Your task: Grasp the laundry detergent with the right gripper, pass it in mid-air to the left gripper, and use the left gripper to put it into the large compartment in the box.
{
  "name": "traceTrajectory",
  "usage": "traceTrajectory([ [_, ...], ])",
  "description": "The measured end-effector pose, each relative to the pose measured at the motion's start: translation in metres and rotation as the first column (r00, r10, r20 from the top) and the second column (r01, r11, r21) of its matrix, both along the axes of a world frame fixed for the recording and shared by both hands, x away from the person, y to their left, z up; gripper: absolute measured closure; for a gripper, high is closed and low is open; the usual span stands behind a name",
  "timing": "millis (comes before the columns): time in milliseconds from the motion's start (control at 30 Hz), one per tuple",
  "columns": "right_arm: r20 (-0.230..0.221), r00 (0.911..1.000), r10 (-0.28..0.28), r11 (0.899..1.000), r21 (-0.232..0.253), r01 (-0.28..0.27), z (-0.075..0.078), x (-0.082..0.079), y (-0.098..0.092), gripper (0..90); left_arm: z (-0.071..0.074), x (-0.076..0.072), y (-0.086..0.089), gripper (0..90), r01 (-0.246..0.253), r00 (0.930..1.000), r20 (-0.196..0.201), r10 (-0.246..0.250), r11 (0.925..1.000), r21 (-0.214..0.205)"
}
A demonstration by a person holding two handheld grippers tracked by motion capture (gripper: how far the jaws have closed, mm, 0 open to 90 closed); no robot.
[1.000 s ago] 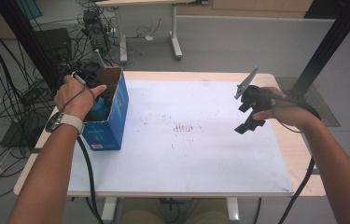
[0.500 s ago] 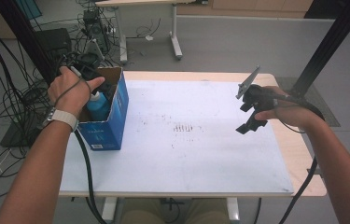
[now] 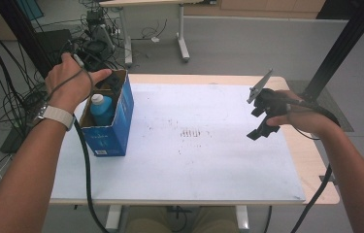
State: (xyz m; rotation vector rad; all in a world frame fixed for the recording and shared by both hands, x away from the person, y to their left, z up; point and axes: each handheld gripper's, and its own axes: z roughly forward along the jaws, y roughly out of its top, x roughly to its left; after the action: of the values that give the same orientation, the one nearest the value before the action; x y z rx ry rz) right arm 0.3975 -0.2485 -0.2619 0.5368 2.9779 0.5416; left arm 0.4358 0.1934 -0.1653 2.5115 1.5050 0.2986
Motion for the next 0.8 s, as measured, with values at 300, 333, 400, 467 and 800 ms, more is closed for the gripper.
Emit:
traceTrajectory([
  [300, -0.005, 0.9998, -0.018, 1.0, -0.004, 0.018, 0.002, -0.001, -0.005, 8.7, 0.016, -0.007, -0.029, 11.0, 0.146, 0.9893, 0.011, -0.145, 0.9892, -0.018],
  [333, -0.005, 0.9998, -0.02, 1.0, -0.003, 0.02, 0.002, -0.002, -0.006, 8.7, 0.017, -0.007, -0.034, 11.0, 0.17, 0.9853, 0.013, -0.17, 0.9852, -0.019],
  [400, -0.007, 0.9997, -0.024, 1.0, -0.005, 0.024, 0.002, -0.002, -0.007, 8.7, 0.018, -0.008, -0.041, 11.0, 0.207, 0.9783, 0.012, -0.207, 0.9782, -0.016],
  [467, -0.009, 0.9996, -0.028, 1.0, -0.006, 0.028, 0.002, -0.003, -0.008, 8.7, 0.019, -0.009, -0.05, 11.0, 0.249, 0.9685, 0.009, -0.249, 0.9684, -0.009],
  [800, -0.002, 0.9991, -0.042, 0.999, -0.007, 0.042, 0.004, -0.006, -0.014, 8.7, 0.02, -0.016, -0.087, 11.1, 0.405, 0.9143, -0.011, -0.405, 0.9142, 0.018],
])
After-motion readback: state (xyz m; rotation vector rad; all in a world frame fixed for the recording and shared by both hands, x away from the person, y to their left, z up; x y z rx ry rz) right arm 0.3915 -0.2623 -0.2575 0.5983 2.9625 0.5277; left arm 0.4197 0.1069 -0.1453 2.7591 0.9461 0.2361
